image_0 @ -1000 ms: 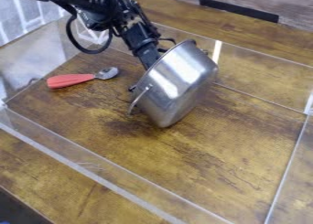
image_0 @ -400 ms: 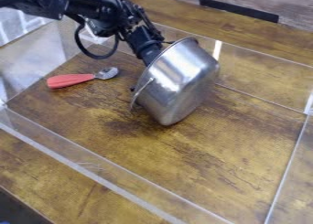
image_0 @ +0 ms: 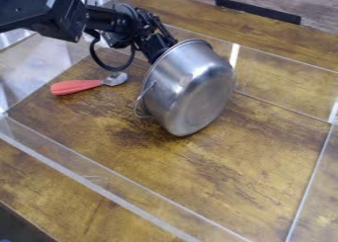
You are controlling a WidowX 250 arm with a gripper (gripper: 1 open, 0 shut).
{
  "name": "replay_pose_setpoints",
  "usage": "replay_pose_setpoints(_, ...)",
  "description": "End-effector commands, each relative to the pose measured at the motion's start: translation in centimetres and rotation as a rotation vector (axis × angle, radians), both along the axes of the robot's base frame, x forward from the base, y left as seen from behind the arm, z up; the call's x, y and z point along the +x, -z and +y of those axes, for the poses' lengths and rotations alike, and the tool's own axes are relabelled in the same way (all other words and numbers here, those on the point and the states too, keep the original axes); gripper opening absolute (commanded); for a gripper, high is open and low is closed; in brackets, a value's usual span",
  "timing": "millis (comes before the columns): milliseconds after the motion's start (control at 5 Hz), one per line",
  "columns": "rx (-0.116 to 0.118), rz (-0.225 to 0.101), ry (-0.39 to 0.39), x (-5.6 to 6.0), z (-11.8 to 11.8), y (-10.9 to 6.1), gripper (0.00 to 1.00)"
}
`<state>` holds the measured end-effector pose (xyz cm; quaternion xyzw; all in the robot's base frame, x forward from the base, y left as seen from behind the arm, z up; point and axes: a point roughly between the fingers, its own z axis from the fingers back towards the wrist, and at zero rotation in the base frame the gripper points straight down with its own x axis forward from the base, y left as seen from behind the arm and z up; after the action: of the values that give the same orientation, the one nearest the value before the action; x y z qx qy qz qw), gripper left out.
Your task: Remove the green object from the silver pot and put it on the table
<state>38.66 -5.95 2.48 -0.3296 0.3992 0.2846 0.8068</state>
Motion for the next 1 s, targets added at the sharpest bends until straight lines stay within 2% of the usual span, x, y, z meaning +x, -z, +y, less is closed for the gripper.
replay_pose_setpoints(0, 0.024, -0.040, 0.022, 0.7, -1.4, -2.4, 0.00)
replay_pose_setpoints(200, 0.044, -0.021, 0.037, 0.6, -2.5, -3.1, 0.00)
replay_pose_setpoints(800, 0.143, 0.059, 0.056, -1.0, -3.2, -4.0, 0.00)
